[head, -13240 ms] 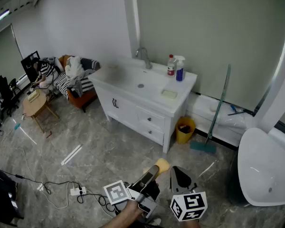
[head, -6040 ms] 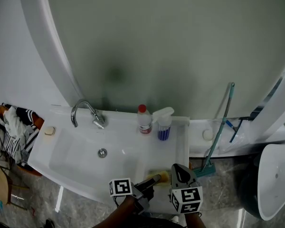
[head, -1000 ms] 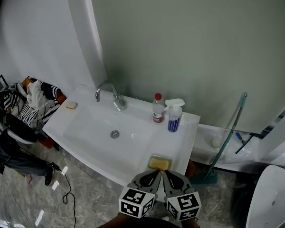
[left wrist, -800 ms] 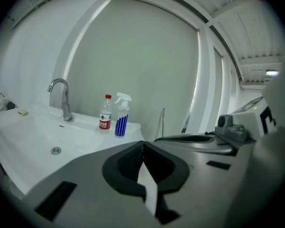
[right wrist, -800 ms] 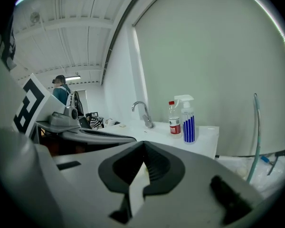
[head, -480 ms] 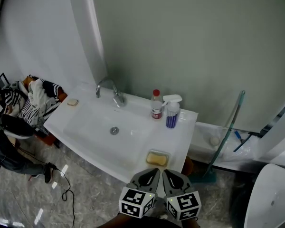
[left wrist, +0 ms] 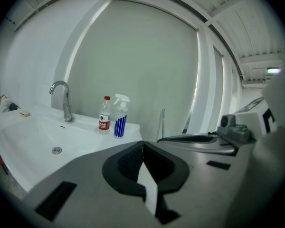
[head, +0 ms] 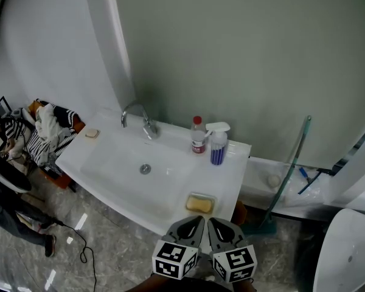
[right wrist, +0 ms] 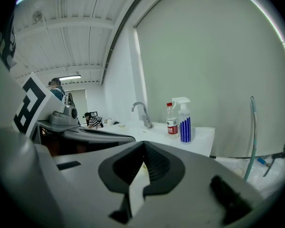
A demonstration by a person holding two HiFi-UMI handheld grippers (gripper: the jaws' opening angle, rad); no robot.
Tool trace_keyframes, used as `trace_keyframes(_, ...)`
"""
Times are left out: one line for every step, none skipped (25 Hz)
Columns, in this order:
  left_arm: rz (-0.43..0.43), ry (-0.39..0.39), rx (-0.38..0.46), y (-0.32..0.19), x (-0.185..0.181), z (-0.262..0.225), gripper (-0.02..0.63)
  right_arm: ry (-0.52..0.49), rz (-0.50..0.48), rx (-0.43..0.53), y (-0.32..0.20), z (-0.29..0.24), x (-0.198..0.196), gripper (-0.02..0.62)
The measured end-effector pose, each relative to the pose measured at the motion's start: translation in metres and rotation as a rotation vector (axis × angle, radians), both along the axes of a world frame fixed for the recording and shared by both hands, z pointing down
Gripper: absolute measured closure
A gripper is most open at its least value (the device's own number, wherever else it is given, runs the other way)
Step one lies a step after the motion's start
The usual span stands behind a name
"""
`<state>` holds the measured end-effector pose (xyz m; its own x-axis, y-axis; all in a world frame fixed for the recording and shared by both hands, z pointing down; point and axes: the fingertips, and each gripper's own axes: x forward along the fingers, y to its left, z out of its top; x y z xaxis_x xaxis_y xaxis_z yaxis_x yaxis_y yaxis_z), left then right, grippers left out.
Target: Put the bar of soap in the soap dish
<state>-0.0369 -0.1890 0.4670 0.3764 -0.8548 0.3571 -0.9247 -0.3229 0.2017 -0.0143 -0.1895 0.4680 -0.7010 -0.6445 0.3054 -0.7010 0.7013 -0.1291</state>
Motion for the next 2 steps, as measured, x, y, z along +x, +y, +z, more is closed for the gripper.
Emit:
trace_keyframes(0.000, 0.001, 0.000, 0.0002, -0.0001, 0.0002, 0.597, 0.000, 0.001, 0.000, 0.0003, 0.0002, 0.0000, 0.584)
trace_keyframes(0.000, 0.002, 0.000, 0.0003, -0.0002, 0.0003, 0.597, -0.001, 0.002, -0.001, 0.0006, 0.0004, 0.0000, 0.584)
